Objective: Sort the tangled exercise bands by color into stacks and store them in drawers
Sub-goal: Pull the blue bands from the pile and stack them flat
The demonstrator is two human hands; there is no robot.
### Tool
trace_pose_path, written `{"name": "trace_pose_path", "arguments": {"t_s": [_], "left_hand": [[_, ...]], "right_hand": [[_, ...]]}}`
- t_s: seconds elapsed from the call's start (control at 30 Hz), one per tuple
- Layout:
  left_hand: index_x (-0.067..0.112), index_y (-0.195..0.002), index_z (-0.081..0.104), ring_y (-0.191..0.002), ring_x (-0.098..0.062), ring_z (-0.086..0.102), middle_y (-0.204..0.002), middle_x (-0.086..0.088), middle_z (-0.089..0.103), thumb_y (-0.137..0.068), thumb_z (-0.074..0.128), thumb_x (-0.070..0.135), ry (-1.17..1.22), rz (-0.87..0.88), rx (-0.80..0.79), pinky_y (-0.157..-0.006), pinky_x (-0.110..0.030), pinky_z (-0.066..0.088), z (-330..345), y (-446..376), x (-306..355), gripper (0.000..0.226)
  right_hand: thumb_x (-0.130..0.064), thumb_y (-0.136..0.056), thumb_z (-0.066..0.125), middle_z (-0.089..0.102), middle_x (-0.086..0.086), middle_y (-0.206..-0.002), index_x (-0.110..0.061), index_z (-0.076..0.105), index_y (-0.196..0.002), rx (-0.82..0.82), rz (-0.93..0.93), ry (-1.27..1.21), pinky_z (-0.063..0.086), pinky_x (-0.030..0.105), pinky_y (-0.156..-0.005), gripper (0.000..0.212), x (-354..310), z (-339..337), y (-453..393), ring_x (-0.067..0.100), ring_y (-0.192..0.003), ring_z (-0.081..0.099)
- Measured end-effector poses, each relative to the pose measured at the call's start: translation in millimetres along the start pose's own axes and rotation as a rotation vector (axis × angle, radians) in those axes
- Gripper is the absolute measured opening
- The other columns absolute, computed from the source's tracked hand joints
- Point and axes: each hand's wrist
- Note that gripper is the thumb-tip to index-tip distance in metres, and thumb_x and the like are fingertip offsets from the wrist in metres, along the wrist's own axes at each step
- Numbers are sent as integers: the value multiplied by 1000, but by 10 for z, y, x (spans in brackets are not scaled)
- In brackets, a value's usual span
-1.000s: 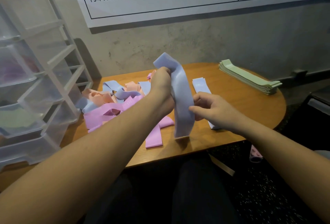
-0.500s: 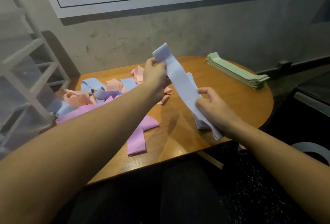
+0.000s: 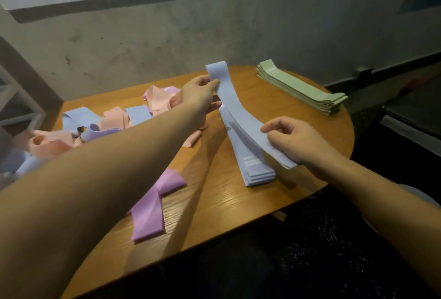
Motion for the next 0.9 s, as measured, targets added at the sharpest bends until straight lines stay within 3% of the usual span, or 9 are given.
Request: {"name": "trace_pose_path", "arguments": {"t_s": [0.17, 0.3, 0.43, 0.53, 0.6, 0.77, 0.9], "left_hand": [[13, -124, 58, -71, -15, 67, -94, -5, 69, -97, 64, 12, -53, 26, -17, -55, -22, 56, 141, -234, -151, 28], [15, -122, 58, -72, -15, 66, -99, -8, 68, -97, 65, 14, -150, -10, -3, -54, -23, 57, 168, -358, -279, 26], [21, -119, 57, -52, -18, 63, -97, -13, 68, -98, 65, 20, -261, -72, -8, -49, -29, 56, 170, -435, -402, 23], [19, -123, 57, -50, -17, 62, -104, -12, 67, -98, 66, 20, -331, -22, -40, -47, -27, 56, 164, -481, -473, 27], [17, -126, 58, -50, -16, 62, -105, -10, 66, -97, 66, 21, -343, -12, -43, -48, -25, 57, 159, -506, -486, 30], [20, -137, 54, -54, -15, 65, -103, -5, 64, -97, 66, 23, -363, 3, -48, -54, -25, 58, 159, -581, -483, 41], [18, -141, 54, -53, -12, 65, -109, -6, 65, -99, 62, 15, -460, 37, -52, -56, -23, 59, 175, -624, -526, 42]], "right_hand": [[-9, -90, 64, 70, 7, -98, -24, 74, -103, -104, 37, -46, 45, 20, -65, 22, 81, -23, -92, 10, -77, 59], [-10, -90, 71, 65, 7, -96, -20, 75, -109, -209, 38, -122, 47, 17, -67, 22, 114, 25, -124, 11, -79, 59], [-16, -88, 74, 66, 4, -96, -24, 75, -112, -236, 14, 19, 48, 20, -68, 25, 161, 81, -206, 11, -78, 61], [-23, -86, 77, 66, -3, -89, -27, 75, -110, -256, -41, 151, 44, 12, -59, 25, 239, 91, -249, -2, -64, 56], [-28, -85, 77, 64, -6, -86, -30, 74, -109, -266, -94, 256, 43, 13, -61, 24, 301, 92, -248, -3, -63, 54], [-42, -85, 71, 56, -8, -92, -35, 68, -109, -223, -251, 438, 43, 25, -76, 25, 451, 96, -217, 6, -85, 52], [-49, -87, 63, 47, -15, -130, -40, 53, -134, -217, -328, 573, 31, 30, -105, 49, 492, 109, -211, 9, -123, 37]]}}
Point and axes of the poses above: each hand's wrist, its own y-axis away from the middle knuckle, its own z-axis out of the palm, x = y × z
